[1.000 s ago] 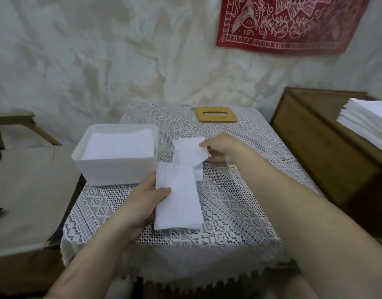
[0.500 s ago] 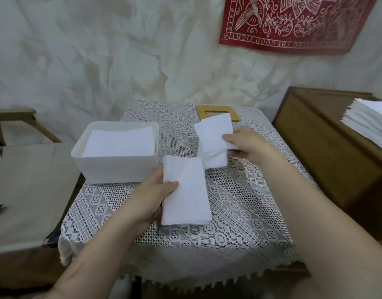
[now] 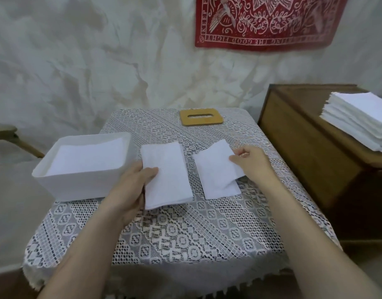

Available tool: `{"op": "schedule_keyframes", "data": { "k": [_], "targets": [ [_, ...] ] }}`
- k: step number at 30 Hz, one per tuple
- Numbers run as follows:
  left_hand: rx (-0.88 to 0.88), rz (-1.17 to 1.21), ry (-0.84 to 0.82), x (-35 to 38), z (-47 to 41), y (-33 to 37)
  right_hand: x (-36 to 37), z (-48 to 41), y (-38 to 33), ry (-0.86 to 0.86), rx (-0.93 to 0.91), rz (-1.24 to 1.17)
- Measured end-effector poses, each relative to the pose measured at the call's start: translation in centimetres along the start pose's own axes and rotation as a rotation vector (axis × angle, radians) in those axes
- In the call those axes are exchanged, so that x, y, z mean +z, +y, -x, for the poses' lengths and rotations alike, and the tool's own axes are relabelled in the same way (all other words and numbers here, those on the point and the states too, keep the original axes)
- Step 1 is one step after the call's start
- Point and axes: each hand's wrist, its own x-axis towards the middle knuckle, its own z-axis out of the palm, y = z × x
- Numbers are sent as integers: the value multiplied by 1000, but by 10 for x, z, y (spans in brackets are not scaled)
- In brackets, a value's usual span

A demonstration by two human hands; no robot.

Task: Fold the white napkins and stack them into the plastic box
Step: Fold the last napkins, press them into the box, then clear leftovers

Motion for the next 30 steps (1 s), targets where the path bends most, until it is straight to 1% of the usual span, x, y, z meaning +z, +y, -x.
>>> {"op": "schedule_keyframes", "data": {
  "k": [2, 3, 5, 9, 12, 16, 19, 26, 28, 30],
  "targets": [
    [9, -12, 29, 3, -6, 0, -3, 2, 4, -5, 42, -43],
    [6, -13, 30, 6, -8, -1, -5, 4, 6, -29, 62, -14],
    [-7, -26, 24, 12, -9, -4, -9, 12, 7, -84, 85, 107],
    [-9, -66, -7, 20, -11, -10, -15, 22, 5, -105, 60, 286],
    [-15, -67, -2, 19, -11, -12, -11, 24, 8, -59, 7, 294],
    [-27, -46, -3, 14, -10, -11, -4, 23, 4, 38, -116, 320],
    [-30, -37, -17, 11, -10, -11, -1, 19, 2, 70, -115, 278],
    [-28, -16, -27, 8, -9, -10, 0, 7, 2, -19, 4, -52],
    [-19, -20, -40, 8, -8, -10, 3, 5, 3, -31, 25, -35],
    [-14, -19, -51, 9, -7, -11, 4, 5, 2, -25, 19, 66]
  ]
}}
